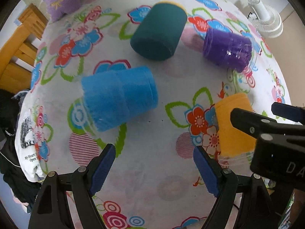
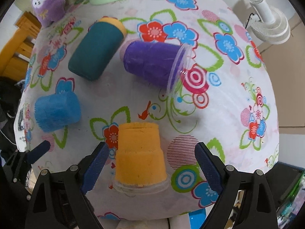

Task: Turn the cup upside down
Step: 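Close the right tool's fingers around the orange cup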

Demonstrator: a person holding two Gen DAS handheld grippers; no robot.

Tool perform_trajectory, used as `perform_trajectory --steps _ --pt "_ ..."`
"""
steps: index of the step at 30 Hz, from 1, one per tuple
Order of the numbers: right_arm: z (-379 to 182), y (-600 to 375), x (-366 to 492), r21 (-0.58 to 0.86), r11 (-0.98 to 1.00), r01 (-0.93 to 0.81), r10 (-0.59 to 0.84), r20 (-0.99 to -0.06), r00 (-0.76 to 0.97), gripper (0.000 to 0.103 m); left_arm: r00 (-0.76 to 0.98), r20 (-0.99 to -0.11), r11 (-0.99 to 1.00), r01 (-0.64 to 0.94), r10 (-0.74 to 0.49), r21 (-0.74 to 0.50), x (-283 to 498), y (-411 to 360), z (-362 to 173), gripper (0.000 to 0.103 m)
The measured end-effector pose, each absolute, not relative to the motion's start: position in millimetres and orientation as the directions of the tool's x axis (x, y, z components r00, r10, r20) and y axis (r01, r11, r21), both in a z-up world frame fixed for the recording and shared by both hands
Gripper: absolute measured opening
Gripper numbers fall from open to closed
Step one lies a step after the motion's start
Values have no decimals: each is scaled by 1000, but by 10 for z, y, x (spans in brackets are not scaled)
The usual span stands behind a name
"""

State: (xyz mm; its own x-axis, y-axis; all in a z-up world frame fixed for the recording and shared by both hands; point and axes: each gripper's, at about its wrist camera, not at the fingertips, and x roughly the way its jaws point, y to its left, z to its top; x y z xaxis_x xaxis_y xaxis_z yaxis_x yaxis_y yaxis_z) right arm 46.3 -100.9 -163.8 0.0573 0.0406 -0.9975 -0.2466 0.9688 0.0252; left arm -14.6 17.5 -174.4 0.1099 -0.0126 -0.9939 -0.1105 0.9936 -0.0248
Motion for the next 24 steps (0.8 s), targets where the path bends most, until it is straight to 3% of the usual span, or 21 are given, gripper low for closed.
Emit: perform_trajectory --steps 15,24 --pt "-2105 -882 606 15 971 -239 -3 -997 -75 93 42 -999 992 -122 -16 -21 -43 185 -2116 85" --pt "-2335 -704 713 19 965 -260 -22 -988 -155 71 27 -1000 990 -143 -9 -13 -12 271 -2276 85"
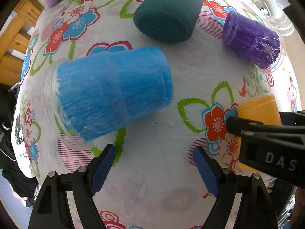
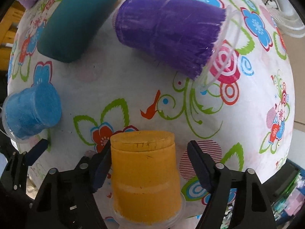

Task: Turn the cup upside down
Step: 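Close the right tool's fingers around the orange cup, then lift the orange cup with the right tool and rotate it over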

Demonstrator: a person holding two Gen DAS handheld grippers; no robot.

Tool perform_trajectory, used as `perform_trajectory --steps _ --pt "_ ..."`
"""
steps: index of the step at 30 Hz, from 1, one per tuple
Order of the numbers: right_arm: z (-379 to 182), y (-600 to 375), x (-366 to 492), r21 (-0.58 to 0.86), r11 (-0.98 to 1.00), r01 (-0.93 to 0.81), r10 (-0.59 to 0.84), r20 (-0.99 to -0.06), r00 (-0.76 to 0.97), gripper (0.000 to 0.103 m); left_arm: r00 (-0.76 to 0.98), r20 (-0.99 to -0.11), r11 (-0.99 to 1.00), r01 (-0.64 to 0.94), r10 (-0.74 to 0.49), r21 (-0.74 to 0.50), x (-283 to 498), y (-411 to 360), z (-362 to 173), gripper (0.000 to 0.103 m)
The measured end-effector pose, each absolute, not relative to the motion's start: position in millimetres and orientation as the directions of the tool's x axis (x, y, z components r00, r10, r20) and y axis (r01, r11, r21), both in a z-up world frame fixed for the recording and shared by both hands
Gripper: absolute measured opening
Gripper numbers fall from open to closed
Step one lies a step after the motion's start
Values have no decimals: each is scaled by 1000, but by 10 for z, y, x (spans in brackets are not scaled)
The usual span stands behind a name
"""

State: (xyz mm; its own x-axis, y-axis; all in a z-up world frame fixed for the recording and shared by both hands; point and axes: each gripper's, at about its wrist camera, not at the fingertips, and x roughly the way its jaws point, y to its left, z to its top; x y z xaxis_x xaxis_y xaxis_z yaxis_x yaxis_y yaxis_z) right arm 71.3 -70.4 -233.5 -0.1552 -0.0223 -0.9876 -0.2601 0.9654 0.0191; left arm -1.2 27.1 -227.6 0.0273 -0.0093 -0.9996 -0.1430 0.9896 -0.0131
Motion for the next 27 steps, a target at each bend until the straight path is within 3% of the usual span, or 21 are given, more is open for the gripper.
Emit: perform_trajectory --steps 3,13,27 --pt "-2365 -634 705 -1 958 -285 -46 -987 -151 62 28 -1000 989 -149 -8 -12 -14 262 -2307 85" --pt "-2198 -610 688 29 952 -304 -7 -993 -114 61 33 -999 985 -171 -13 -18 65 295 -2194 85" --pt "-1428 -868 592 59 937 -344 88 -994 71 61 129 -992 983 -182 11 -13 26 359 -1700 85"
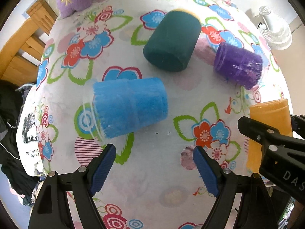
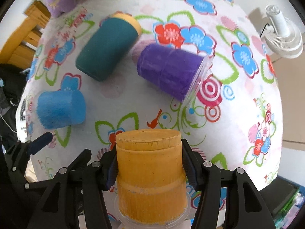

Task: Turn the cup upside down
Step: 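Lift the orange cup with the right tool and rotate it over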

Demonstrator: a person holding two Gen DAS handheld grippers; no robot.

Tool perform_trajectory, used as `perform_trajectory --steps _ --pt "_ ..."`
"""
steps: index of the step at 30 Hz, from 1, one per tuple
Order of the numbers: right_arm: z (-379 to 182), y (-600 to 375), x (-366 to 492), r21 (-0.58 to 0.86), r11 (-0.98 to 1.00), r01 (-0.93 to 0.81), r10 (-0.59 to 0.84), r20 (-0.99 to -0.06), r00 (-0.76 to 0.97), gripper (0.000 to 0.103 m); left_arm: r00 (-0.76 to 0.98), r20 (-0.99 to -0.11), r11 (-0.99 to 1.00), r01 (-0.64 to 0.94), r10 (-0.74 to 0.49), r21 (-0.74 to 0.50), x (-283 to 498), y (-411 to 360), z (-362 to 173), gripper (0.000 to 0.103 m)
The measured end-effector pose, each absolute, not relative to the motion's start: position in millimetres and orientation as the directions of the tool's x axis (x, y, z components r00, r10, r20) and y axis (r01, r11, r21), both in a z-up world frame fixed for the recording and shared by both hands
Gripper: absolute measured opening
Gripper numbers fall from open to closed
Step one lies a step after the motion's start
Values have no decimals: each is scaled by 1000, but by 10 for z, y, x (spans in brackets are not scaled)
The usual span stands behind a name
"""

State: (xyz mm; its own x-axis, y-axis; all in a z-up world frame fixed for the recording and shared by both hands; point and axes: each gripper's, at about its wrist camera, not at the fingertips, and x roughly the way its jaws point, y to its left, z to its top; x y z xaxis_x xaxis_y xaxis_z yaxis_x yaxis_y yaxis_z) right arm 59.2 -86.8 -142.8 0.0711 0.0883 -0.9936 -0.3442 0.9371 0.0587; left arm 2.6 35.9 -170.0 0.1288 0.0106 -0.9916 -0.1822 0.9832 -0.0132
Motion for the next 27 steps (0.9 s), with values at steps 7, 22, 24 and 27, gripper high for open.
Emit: perform_trajectory --steps 7,22,24,27 --pt "-1183 -1095 471 72 923 -377 150 -972 182 61 181 -983 981 -189 0 -35 -86 346 -1413 85" --pt "-1085 -1100 30 126 860 -494 363 -831 422 61 245 -968 978 -207 47 -5 -403 136 -1220 85" --pt "-1152 -1094 -45 119 847 -518 394 -794 462 61 239 -969 979 -201 69 20 -448 121 -1292 85" --pt "-1290 -1089 -146 120 837 -534 429 -750 503 61 230 -971 978 -206 65 17 -515 122 -1426 85"
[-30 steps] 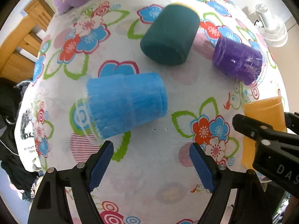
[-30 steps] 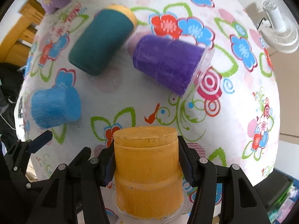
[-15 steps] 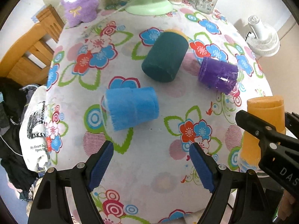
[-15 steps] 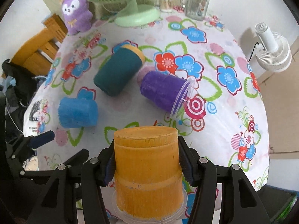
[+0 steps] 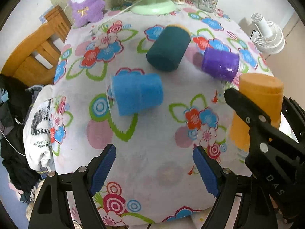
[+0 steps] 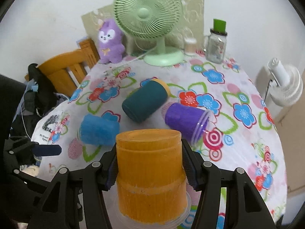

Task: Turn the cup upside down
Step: 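Lift the orange cup with the right tool and rotate it over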

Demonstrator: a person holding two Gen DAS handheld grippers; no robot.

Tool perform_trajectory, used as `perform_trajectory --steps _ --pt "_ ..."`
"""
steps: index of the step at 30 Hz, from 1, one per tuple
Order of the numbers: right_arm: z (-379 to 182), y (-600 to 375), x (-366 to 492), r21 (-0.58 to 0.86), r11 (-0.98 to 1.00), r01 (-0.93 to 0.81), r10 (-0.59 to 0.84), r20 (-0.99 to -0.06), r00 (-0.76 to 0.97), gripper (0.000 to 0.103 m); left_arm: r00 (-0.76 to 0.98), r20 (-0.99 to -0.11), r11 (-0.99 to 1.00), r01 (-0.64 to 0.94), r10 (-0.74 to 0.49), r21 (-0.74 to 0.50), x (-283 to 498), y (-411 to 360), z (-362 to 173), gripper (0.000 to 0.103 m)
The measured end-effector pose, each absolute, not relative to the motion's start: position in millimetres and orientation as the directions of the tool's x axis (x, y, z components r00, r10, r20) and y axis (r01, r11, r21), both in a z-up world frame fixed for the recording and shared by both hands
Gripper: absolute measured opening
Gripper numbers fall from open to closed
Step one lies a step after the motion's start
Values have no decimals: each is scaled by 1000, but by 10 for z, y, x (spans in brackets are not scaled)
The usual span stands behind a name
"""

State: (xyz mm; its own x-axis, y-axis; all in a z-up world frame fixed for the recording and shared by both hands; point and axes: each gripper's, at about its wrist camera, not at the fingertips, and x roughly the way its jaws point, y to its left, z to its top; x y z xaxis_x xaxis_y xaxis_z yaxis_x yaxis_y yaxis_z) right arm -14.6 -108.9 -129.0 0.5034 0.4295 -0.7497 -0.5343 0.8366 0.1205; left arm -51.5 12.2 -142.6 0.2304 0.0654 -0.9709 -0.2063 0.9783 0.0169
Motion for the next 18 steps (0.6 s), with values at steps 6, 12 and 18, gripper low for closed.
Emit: perform_trajectory --steps 6,12,18 --pt "-1475 -1133 -203 136 846 -516 447 -709 545 61 221 -973 981 -191 61 18 -611 72 -1628 85" --pt "-1588 -1204 -184 134 866 -482 433 -684 588 61 210 -977 987 -158 31 -3 -674 -58 -1821 85" --pt "-1719 -1212 -160 98 875 -474 411 -669 619 61 241 -968 993 -109 64 38 -656 -157 -1902 85"
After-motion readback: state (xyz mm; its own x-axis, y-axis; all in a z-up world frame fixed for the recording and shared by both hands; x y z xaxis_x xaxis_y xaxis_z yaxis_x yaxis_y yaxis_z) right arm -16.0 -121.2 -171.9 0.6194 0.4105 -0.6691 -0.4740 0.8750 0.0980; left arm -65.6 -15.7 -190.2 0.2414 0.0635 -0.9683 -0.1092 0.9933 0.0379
